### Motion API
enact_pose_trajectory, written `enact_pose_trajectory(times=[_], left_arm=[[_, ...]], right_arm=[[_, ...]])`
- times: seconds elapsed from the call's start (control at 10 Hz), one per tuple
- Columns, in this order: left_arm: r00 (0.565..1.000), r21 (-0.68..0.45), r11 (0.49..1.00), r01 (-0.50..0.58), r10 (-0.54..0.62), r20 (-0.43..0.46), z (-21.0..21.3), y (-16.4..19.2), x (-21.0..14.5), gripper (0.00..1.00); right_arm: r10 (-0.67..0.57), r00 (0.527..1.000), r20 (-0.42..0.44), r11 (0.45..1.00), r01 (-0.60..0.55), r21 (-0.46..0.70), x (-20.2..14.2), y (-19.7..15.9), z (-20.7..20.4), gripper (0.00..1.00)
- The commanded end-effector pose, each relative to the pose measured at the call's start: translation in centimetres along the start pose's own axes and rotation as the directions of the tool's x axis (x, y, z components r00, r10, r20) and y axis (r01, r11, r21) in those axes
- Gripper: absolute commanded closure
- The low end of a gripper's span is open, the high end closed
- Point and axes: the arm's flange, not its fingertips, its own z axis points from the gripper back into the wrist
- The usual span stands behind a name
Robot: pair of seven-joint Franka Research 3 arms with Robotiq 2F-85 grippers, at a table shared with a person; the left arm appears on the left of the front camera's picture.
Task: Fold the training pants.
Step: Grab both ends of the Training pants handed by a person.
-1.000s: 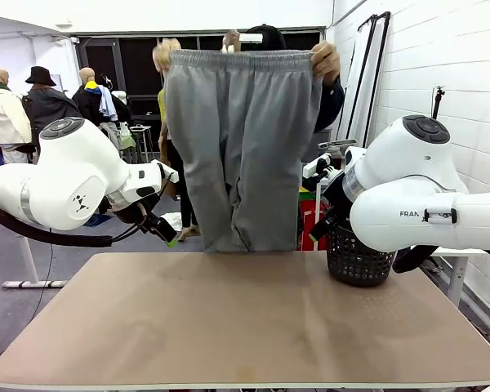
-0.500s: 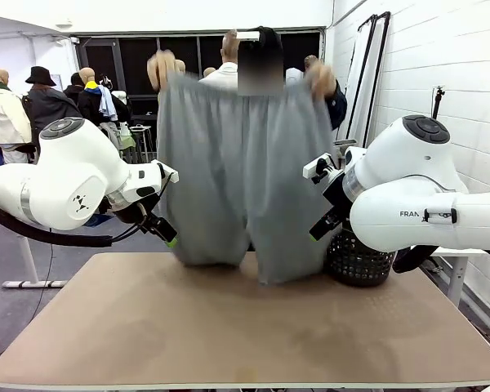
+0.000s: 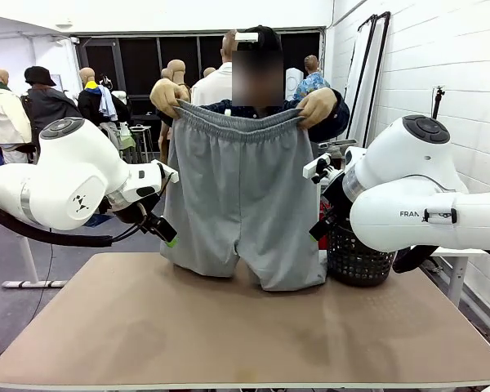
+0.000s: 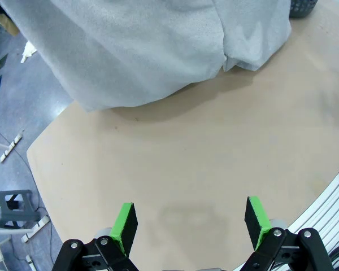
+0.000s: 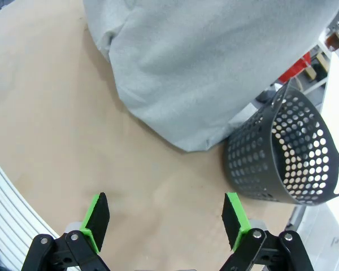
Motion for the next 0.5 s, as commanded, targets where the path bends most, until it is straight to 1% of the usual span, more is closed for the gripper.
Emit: enact_pose_trajectory(times=[0.0, 0.4], left_arm=[[1.0, -0.003, 1.0, 0.011, -0.011, -0.003, -0.03, -0.03, -0.07, 0.0], [1.0, -0.003, 1.0, 0.011, -0.011, -0.003, -0.03, -0.03, -0.07, 0.0]], right_arm=[[0.003, 1.0, -0.001, 1.0, -0.003, -0.002, 0.0, 0.0, -0.03, 0.0], [0.003, 1.0, -0.001, 1.0, -0.003, -0.002, 0.0, 0.0, -0.03, 0.0]])
